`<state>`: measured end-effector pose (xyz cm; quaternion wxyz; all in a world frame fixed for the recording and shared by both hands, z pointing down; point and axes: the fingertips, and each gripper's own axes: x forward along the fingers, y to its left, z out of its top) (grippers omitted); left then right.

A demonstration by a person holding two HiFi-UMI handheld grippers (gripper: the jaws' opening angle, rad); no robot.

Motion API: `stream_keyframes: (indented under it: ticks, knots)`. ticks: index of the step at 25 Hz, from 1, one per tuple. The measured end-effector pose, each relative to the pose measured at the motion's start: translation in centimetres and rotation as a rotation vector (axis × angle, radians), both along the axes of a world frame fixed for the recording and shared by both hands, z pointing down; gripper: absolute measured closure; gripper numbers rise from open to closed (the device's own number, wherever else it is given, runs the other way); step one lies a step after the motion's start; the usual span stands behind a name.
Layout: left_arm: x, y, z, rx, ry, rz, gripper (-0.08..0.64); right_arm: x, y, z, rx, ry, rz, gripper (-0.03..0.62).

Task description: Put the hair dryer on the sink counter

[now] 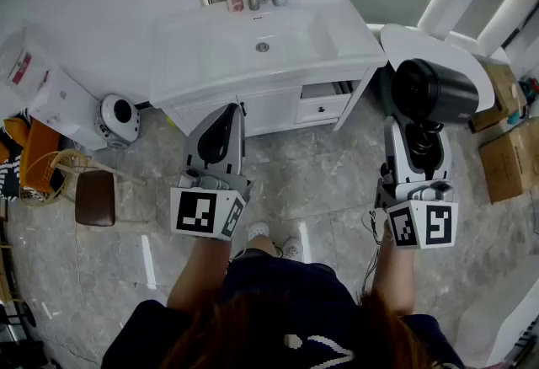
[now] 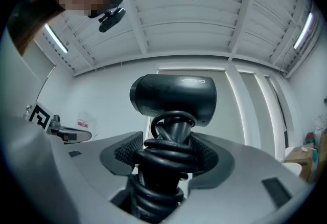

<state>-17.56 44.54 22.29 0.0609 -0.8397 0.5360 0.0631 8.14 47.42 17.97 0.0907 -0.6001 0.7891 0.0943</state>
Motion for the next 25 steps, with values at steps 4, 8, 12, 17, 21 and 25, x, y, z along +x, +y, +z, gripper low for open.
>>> stream_keyframes:
  ticks: [4, 8, 12, 17, 21, 25]
  knots:
    - [0.0, 1.0, -0.4, 0.003, -0.001, 0.007, 0.541, 0.2, 1.3, -0.6, 0.012, -0.012, 0.012, 0.299]
    - [0.1, 2.0, -1.0, 0.013, -0.001, 0.009, 0.541, 0.2, 2.6, -1.1, 0.015, -0.024, -0.002, 0.299]
    - [0.4, 2.5, -1.1, 0.021, 0.002, 0.0, 0.541, 0.5, 3.3, -1.4, 0.023, -0.049, -0.024, 0.298]
    - [0.6, 2.6, -0.3, 0.007, 0.001, -0.005, 0.541, 1.2, 3.5, -0.7, 0.007, -0.052, -0.016, 0.298]
    - [0.7, 0.8, 0.1, 0.004, 0.006, 0.001, 0.541, 1.4, 1.8, -0.2, -0.002, -0.071, -0.013, 0.298]
    - [0.4, -2.3, 0.4, 0.009, 0.015, 0.016, 0.541, 1.1, -0.8, 0.1, -0.003, -0.08, -0.004, 0.298]
